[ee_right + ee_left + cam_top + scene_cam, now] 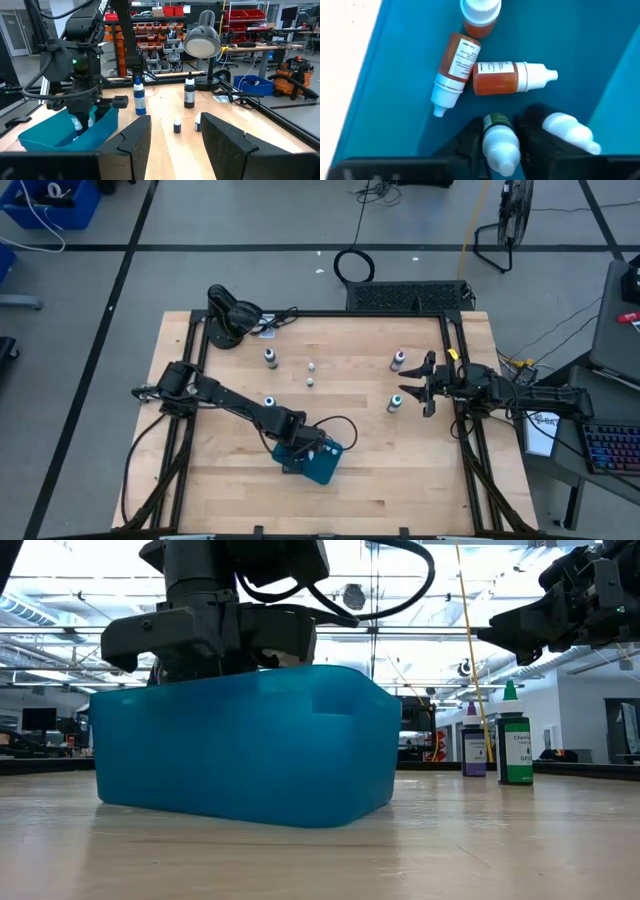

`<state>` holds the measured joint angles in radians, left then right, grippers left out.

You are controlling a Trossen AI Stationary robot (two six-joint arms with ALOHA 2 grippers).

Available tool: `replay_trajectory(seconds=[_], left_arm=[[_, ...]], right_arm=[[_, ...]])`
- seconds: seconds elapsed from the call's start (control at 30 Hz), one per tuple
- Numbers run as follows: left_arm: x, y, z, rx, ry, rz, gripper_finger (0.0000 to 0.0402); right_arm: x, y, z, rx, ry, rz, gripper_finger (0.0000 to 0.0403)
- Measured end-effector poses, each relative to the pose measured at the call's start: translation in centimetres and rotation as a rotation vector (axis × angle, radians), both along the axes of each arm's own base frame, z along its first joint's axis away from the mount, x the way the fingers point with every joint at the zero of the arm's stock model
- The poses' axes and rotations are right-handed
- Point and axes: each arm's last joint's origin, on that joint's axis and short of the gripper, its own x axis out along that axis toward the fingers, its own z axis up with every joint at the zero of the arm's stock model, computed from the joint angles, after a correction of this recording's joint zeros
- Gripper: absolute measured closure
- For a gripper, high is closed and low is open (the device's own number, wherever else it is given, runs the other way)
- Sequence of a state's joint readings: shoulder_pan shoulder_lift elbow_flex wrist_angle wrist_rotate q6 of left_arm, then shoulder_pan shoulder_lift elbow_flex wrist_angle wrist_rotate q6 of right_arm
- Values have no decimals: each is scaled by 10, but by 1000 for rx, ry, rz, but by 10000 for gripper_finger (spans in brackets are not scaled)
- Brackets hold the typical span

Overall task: Pick & Place food coloring
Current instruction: Put the small green coloring bottle into the blue bin, then put the small purple coloring bottle into the blue bin

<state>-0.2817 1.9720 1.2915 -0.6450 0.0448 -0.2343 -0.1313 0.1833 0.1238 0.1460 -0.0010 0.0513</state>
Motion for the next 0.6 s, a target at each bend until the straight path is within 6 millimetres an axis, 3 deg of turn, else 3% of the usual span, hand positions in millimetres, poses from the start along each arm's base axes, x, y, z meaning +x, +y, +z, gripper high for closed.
replay_trajectory(seconds=[0.23, 0.37, 0.6], left_arm=[[0, 0, 1, -2, -5, 3, 232], [3, 0, 4, -4, -18, -1, 227], [0, 3, 31, -11, -77, -24, 232]], right_arm=[[0, 0, 0, 0, 0, 0, 243], [0, 0, 0, 0, 0, 0, 243], [0, 0, 0, 0, 1, 0, 243]])
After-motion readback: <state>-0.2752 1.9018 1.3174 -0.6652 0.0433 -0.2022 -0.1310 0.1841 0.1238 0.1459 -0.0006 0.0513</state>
